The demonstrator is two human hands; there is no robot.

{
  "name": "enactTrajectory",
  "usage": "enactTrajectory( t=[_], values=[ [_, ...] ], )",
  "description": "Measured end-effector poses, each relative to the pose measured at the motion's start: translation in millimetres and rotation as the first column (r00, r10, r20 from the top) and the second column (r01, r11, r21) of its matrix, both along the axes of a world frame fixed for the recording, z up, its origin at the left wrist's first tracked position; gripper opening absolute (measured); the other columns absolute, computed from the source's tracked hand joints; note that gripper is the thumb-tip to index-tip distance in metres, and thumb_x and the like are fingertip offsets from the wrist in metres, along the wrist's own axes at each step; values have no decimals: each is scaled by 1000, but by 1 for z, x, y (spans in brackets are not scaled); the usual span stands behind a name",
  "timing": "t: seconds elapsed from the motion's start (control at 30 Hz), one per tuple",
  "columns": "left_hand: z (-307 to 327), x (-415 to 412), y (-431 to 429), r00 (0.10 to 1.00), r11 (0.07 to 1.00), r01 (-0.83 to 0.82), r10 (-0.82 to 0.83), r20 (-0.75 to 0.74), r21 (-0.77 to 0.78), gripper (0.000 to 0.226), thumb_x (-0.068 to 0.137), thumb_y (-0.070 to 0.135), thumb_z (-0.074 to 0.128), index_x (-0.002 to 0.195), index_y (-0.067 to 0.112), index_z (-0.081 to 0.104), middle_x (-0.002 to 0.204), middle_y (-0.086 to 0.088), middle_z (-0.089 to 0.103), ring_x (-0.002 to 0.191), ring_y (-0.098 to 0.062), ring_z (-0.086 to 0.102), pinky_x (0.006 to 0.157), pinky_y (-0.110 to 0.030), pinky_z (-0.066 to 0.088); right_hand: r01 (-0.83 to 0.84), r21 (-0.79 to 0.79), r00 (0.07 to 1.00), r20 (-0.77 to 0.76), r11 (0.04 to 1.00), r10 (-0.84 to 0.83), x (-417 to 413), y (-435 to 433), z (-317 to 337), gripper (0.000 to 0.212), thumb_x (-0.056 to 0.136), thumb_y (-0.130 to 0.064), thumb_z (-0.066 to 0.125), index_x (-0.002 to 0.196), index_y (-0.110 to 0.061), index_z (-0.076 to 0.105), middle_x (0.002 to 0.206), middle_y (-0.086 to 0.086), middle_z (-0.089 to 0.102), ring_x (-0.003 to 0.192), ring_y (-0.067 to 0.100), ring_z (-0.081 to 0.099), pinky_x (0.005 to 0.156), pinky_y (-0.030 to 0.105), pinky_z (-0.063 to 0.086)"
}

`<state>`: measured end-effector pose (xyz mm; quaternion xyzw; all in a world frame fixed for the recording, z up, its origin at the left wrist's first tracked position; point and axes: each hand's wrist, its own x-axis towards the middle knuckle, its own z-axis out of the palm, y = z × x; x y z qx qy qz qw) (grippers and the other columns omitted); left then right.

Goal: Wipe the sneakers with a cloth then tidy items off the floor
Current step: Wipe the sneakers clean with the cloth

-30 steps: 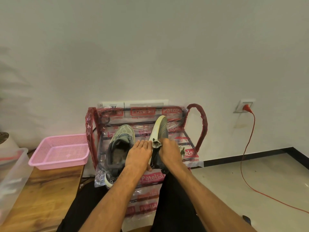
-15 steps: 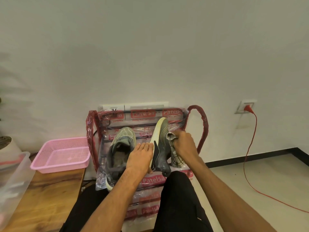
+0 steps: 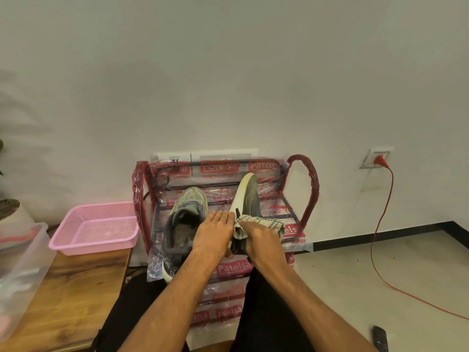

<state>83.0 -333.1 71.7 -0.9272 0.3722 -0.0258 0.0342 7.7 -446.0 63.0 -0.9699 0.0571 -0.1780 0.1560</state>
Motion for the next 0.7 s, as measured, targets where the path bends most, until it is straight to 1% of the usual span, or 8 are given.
enactTrajectory(
  t=[0.1, 0.2, 0.3, 0.37, 0.47, 0.6, 0.63, 0.7],
  values=[
    [-1, -1, 0, 1000, 1000, 6, -6, 1, 6, 110, 75, 42, 77, 152, 6, 6, 158, -13, 18, 147, -25, 13, 121, -37, 6, -106, -24, 992, -66, 994, 104, -16, -11, 6, 39, 86, 3, 58, 120, -14, 66, 116, 6, 70, 100, 23, 68, 86, 40, 56],
    [-1, 0, 1, 1000, 1000, 4, -4, -11, 5, 109, 77, 41, 76, 153, 6, 4, 159, -12, 15, 148, -25, 10, 121, -37, 5, -131, -21, 985, -113, 991, 128, -23, -26, 23, 40, 90, -1, 58, 127, -17, 63, 127, 5, 64, 112, 22, 63, 97, 32, 49],
    [0, 2, 2, 1000, 1000, 8, -8, -22, 3, 109, 78, 42, 74, 153, 7, 3, 160, -10, 13, 148, -24, 7, 121, -37, 4, -30, 1, 999, 30, 1000, 30, -12, -32, 32, 40, 89, -1, 61, 127, -15, 63, 126, 6, 65, 111, 24, 63, 96, 36, 50],
    [0, 2, 3, 1000, 1000, 11, -11, -18, 2, 109, 78, 43, 73, 153, 7, 3, 161, -10, 12, 148, -23, 7, 121, -36, 3, -22, -81, 998, 51, 996, 26, -2, -22, 21, 43, 82, -2, 71, 123, -12, 65, 125, 9, 66, 114, 27, 62, 98, 40, 49],
    [-1, 0, 4, 1000, 1000, 20, -20, 3, -12, 102, 83, 38, 71, 153, 7, 3, 161, -10, 12, 148, -21, 8, 121, -35, 3, -85, -228, 995, -64, 970, 72, 1, 3, -11, 67, 62, -11, 88, 124, -5, 64, 128, 14, 62, 122, 29, 58, 107, 40, 40],
    [-2, -2, 4, 998, 997, 32, -27, 62, -68, 79, 94, 20, 58, 153, 7, 7, 160, -12, 16, 148, -22, 12, 121, -34, 4, -123, -341, 992, -81, 932, 101, -17, 14, -29, 68, 59, -8, 87, 122, 1, 65, 130, 20, 59, 126, 31, 54, 108, 45, 39],
    [-2, -2, 4, 998, 997, 29, -24, 62, -71, 77, 94, 19, 56, 153, 7, 7, 159, -12, 17, 148, -22, 12, 121, -34, 5, -126, -376, 991, -98, 918, 96, -19, 12, -29, 69, 58, -8, 87, 122, 1, 65, 131, 20, 59, 126, 31, 54, 108, 45, 38],
    [-2, -2, 3, 999, 998, 20, -18, 37, -58, 87, 91, 25, 63, 153, 7, 5, 160, -12, 14, 148, -22, 10, 121, -35, 5, -89, -421, 994, -99, 903, 52, -13, 5, -25, 76, 52, -14, 92, 121, 1, 65, 130, 20, 60, 124, 30, 56, 108, 44, 36]
  ],
)
